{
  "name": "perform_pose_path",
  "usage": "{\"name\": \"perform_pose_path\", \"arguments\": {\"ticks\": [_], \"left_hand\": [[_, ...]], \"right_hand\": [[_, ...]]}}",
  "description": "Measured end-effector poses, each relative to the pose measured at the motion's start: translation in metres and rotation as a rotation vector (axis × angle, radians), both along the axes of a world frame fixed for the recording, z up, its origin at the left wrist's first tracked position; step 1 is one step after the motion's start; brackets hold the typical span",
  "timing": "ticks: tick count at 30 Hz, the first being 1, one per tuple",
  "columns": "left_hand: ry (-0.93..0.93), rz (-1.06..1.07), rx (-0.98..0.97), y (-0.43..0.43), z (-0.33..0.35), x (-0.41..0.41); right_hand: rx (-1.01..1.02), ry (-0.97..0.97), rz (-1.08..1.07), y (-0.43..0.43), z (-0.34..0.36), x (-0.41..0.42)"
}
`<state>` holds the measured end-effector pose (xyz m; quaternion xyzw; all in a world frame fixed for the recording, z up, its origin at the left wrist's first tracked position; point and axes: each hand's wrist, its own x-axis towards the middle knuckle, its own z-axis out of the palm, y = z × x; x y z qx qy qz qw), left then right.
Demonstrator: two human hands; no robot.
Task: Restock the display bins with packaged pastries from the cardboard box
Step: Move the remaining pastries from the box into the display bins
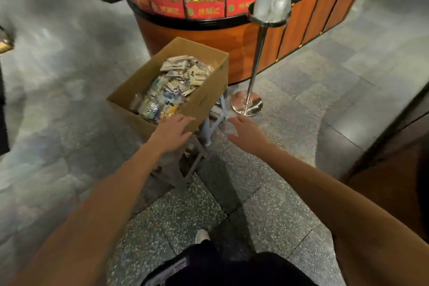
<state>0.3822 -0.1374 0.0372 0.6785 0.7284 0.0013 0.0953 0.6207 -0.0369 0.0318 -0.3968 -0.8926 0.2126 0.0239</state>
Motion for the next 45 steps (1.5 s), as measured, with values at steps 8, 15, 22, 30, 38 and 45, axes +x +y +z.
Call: {"name": "perform_pose_path", "arguments": {"ticks": [8, 15, 22, 30, 38, 45], "left_hand": [[-0.013, 0.113, -0.068, 0.006, -0.015, -0.129], [-0.045, 0.183, -0.142, 0.040, -0.042, -0.198], [-0.063, 0.142, -0.236, 0.113, -0.062, -0.266], [-0.040, 0.016, -0.433, 0.185, -0.098, -0.316], [-0.054, -0.170, -0.476, 0.251, -0.145, -0.351], [-0.016, -0.418, -0.498, 0.301, -0.204, -0.358]], "right_hand": [[-0.070, 0.021, 0.053, 0.018, -0.014, -0.134], [-0.143, -0.002, 0.079, 0.056, -0.042, -0.215], [-0.245, -0.042, 0.004, 0.125, -0.071, -0.284], [-0.393, -0.055, -0.136, 0.174, -0.101, -0.337], [-0.442, 0.029, -0.324, 0.177, -0.133, -0.372], [-0.412, 0.173, -0.596, 0.171, -0.170, -0.393]]}}
